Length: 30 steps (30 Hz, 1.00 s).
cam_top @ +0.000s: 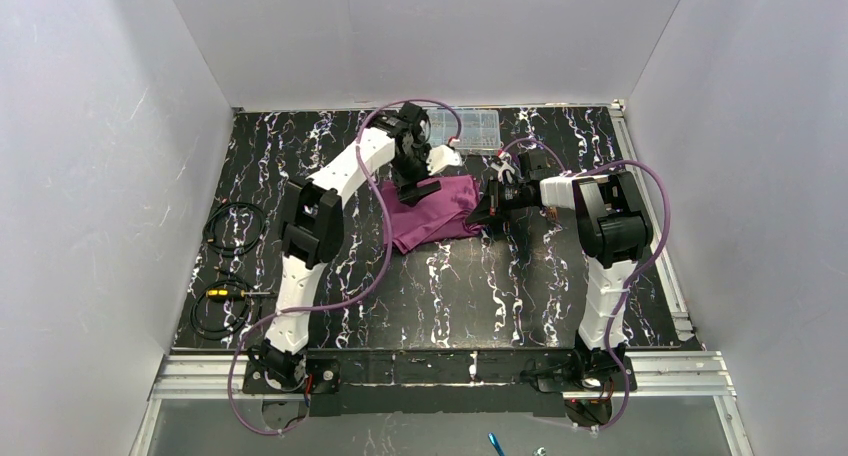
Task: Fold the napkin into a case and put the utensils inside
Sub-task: Fold the lower triangle-folded napkin at the center of the board.
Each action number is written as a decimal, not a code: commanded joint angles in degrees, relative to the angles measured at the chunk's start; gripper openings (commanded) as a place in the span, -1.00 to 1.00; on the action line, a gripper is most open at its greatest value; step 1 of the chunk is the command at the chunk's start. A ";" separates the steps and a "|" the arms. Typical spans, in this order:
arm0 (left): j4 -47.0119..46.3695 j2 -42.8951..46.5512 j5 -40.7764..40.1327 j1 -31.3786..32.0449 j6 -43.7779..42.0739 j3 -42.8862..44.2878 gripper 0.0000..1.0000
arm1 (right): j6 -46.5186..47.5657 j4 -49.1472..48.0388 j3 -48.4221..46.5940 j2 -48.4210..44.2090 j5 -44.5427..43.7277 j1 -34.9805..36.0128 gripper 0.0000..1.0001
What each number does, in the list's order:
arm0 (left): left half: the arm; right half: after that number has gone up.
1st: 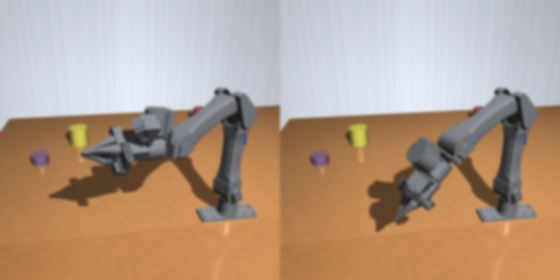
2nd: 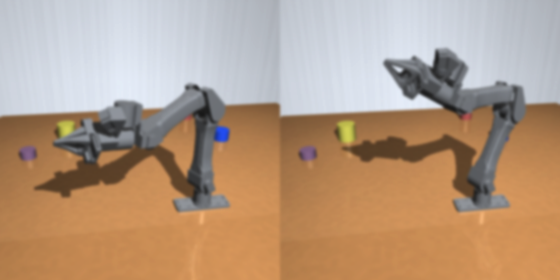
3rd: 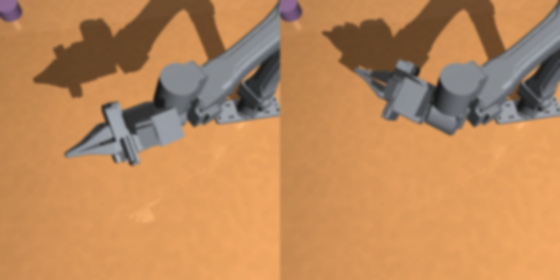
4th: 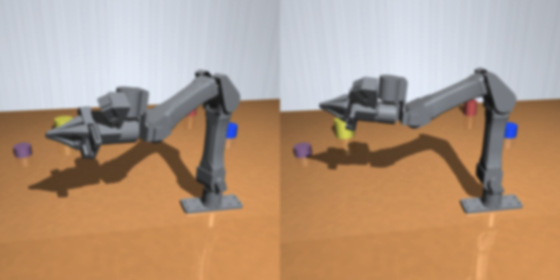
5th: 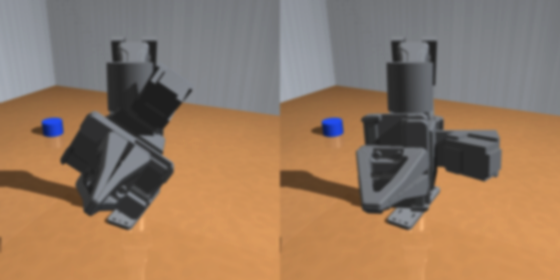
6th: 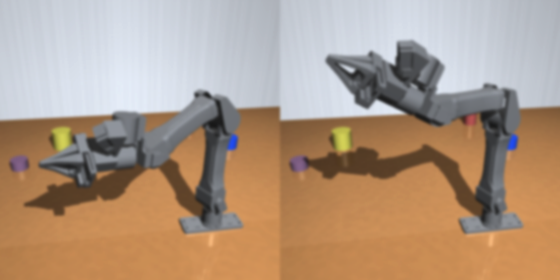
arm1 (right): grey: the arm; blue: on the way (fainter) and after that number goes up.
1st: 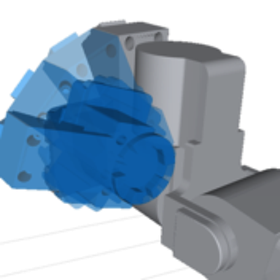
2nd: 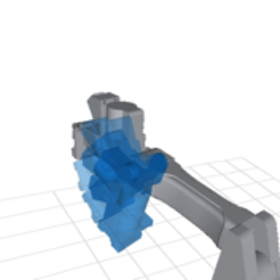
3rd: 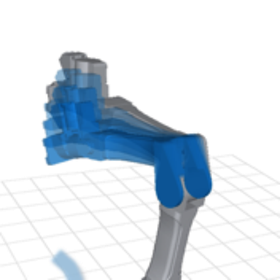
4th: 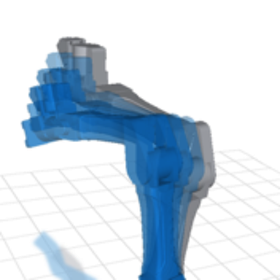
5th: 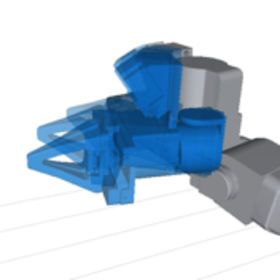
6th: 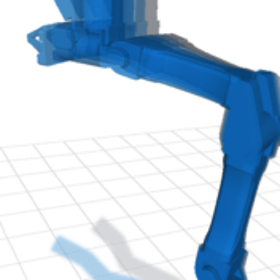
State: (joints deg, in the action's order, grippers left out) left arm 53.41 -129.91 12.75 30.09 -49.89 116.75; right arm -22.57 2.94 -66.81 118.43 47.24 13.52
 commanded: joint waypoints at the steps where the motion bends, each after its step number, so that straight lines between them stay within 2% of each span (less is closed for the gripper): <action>1: 9.62 2.48 11.22 0.02 2.95 5.32 0.44 | -1.43 -1.79 1.75 -0.35 -7.70 -0.20 -0.97; 3: 8.68 4.53 13.31 1.58 3.15 2.40 0.49 | -2.42 -2.26 1.53 -0.11 -7.93 -0.17 -0.97; 7: 2.31 6.27 9.52 5.55 2.28 -7.43 0.51 | -3.29 -2.48 1.50 0.07 -8.01 -0.27 -0.97; 15: -0.70 3.35 3.09 5.95 0.48 -10.66 0.50 | -2.66 -2.14 1.72 0.27 -8.16 -0.19 -0.97; 18: -3.44 3.21 -0.01 5.75 0.08 -10.92 0.42 | -2.22 -2.17 1.98 0.30 -8.02 -0.18 -0.97; 27: -3.76 1.71 -0.85 5.07 -0.96 -9.80 0.28 | -1.65 -2.16 2.69 0.39 -7.35 -0.16 -0.97; 30: -3.71 1.27 -1.42 4.93 -0.98 -9.77 0.09 | -1.58 -2.19 2.77 0.39 -7.18 -0.20 -0.97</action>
State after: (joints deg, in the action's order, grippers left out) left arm 48.90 -128.57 12.25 34.98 -50.33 106.32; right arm -26.81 -0.19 -65.84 118.41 46.19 13.52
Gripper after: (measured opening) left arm 0.602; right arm 0.042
